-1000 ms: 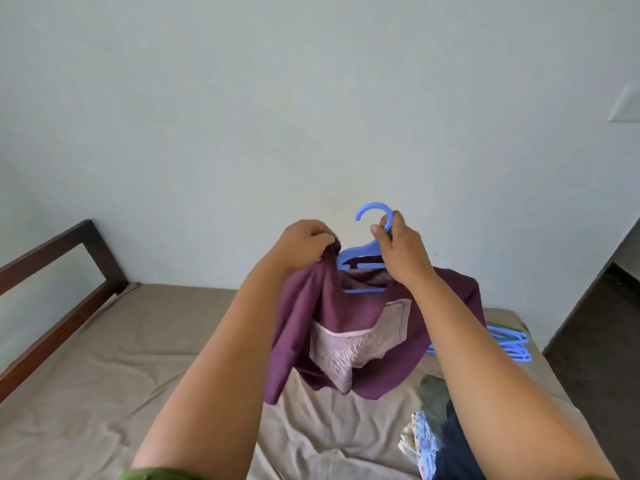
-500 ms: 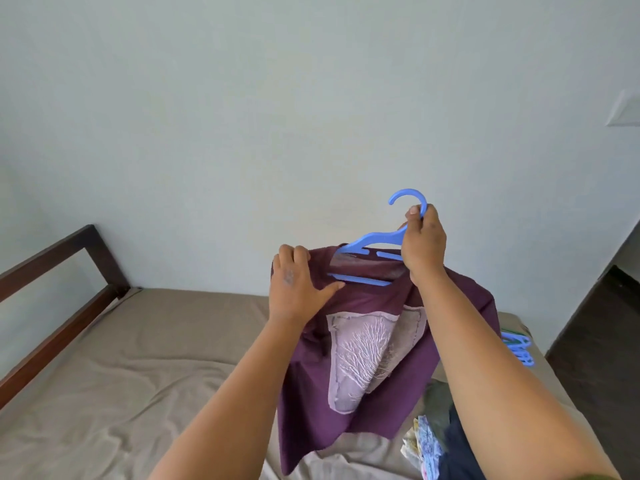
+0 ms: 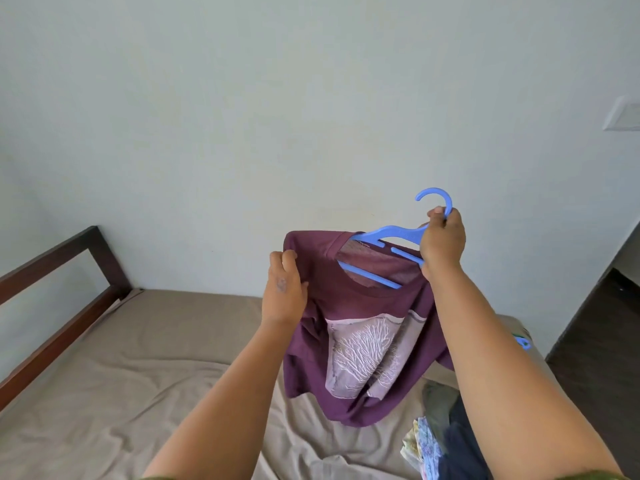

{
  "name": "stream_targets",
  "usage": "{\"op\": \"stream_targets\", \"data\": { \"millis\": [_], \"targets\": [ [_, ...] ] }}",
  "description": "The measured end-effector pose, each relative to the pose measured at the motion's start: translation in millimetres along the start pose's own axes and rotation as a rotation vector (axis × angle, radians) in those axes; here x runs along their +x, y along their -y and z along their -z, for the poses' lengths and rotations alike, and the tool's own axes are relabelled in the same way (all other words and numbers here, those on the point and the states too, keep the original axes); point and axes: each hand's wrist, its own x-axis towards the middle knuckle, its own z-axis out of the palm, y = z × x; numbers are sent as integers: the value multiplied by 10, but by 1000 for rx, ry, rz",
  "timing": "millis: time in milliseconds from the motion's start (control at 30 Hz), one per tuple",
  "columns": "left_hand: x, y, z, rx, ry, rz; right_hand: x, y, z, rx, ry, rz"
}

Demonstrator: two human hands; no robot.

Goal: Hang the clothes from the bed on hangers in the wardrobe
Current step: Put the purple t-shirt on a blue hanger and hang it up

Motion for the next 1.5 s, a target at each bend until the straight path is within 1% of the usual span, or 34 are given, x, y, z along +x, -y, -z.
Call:
{"op": "stream_targets", "data": {
  "millis": [67, 167, 233, 367, 467, 533, 567, 600, 667, 700, 733, 800, 833, 867, 933, 1000, 1033, 1100, 1167, 1300, 1367, 1433, 1500],
  "targets": [
    [110, 21, 53, -70, -25, 49, -1, -2, 2, -19, -8, 30],
    [300, 74, 227, -66, -94, -15, 13, -30, 15, -71, -42, 110],
    [406, 83, 374, -107, -123, -47, 27, -65, 30, -88, -42, 127],
    [587, 33, 641, -206, -122, -48, 28, -108, 23, -98, 31, 150],
    [706, -65, 754, -299, -130, 21, -2, -99, -54, -153, 132, 199],
    [795, -82, 794, -231, -169, 15, -30, -88, -134, -175, 206, 221],
    [837, -47, 810, -153, -175, 28, -40, -87, -168, -140, 215, 198],
    [867, 6, 834, -63, -165, 80, -52, -88, -191, -85, 205, 159],
    [895, 160, 876, 95, -106, 207, -44, -121, -204, -18, 152, 102],
    [897, 221, 897, 119, -64, 238, -28, -151, -193, -32, 130, 106],
    [893, 252, 903, 80, -7, 244, -14, -179, -176, -58, 126, 125],
    [845, 212, 893, -15, 156, 193, -22, -193, -158, -88, 175, 163],
    [803, 158, 856, -20, 251, 129, -44, -175, -167, -82, 221, 179],
    [754, 90, 789, -11, 346, 60, -76, -151, -187, -77, 268, 199],
    [669, -38, 616, 1, 542, -22, -143, -77, -238, -69, 340, 249],
    [628, -123, 468, 58, 654, -64, -181, -8, -269, -68, 375, 301],
    [628, -133, 440, 83, 648, -70, -181, 8, -266, -84, 381, 327],
    [628, -104, 434, 89, 575, -64, -145, 17, -226, -139, 360, 360],
    [615, -66, 443, 45, 477, -76, -96, 21, -185, -170, 330, 354],
    [558, -89, 412, 30, 366, -142, -92, 52, -204, -194, 333, 362],
    [566, -138, 429, 95, 326, -180, -106, 100, -209, -174, 325, 370],
    [554, -199, 459, 151, 287, -180, -98, 175, -199, -151, 304, 371],
    [546, -245, 507, 175, 166, -170, -53, 274, -162, -126, 293, 362]
  ]
}}
